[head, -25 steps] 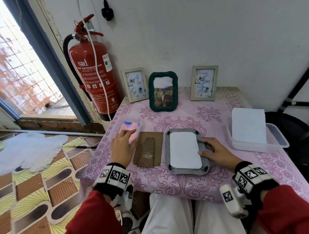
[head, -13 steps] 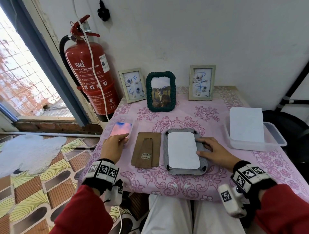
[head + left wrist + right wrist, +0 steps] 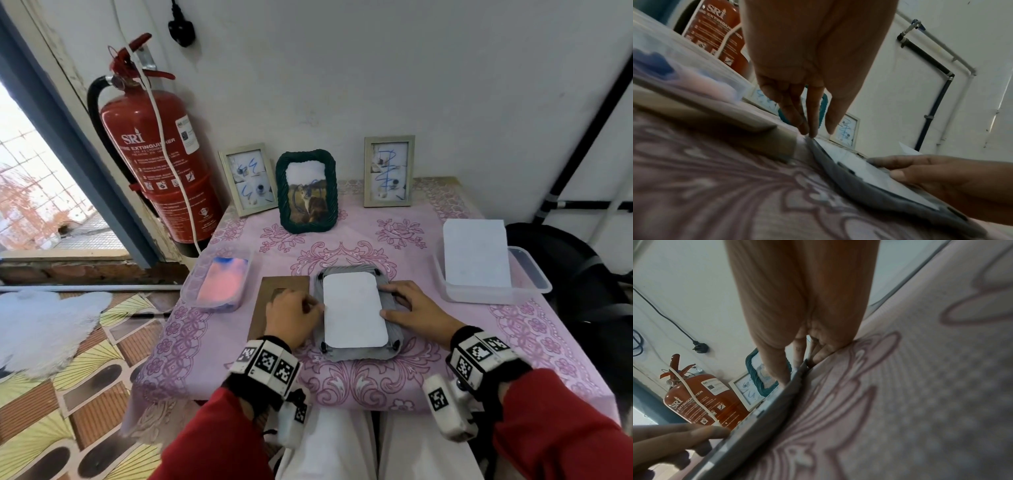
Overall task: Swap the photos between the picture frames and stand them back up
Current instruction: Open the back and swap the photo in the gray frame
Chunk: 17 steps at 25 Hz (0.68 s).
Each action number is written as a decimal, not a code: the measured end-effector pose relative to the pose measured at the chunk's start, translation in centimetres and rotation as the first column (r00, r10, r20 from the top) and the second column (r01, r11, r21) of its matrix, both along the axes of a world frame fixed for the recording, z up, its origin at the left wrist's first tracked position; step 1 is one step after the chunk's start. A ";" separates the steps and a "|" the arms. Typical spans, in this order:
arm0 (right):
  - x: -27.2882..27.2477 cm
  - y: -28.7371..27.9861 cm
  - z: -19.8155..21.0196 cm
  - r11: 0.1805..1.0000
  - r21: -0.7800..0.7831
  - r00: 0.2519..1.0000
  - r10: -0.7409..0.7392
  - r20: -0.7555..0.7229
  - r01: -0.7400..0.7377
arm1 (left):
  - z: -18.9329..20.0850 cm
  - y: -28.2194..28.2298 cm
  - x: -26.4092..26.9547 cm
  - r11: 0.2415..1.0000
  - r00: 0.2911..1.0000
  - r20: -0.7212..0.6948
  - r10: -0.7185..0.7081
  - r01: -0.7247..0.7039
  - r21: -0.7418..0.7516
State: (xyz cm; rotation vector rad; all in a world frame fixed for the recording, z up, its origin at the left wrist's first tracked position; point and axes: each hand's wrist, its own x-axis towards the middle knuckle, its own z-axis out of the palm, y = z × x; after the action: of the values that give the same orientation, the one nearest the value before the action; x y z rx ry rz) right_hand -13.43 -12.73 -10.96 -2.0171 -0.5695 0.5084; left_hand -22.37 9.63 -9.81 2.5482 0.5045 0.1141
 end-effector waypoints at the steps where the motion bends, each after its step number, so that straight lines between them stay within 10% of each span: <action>1: 0.0 0.0 0.0 1.000 -0.002 1.000 -0.001 0.000 0.001 | -0.2 -0.6 0.3 1.000 0.999 -0.037 0.012 -0.013 -0.014; 17: 0.1 -0.1 -0.2 1.000 -0.009 0.999 0.007 0.038 -0.007 | -2.0 -1.2 1.7 0.898 0.966 -0.102 0.238 -0.259 -0.356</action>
State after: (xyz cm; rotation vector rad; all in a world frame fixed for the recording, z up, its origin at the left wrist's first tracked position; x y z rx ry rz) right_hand -13.32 -12.84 -11.21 -2.0373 -0.5984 0.4783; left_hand -20.67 8.44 -11.78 2.1179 0.7944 0.0345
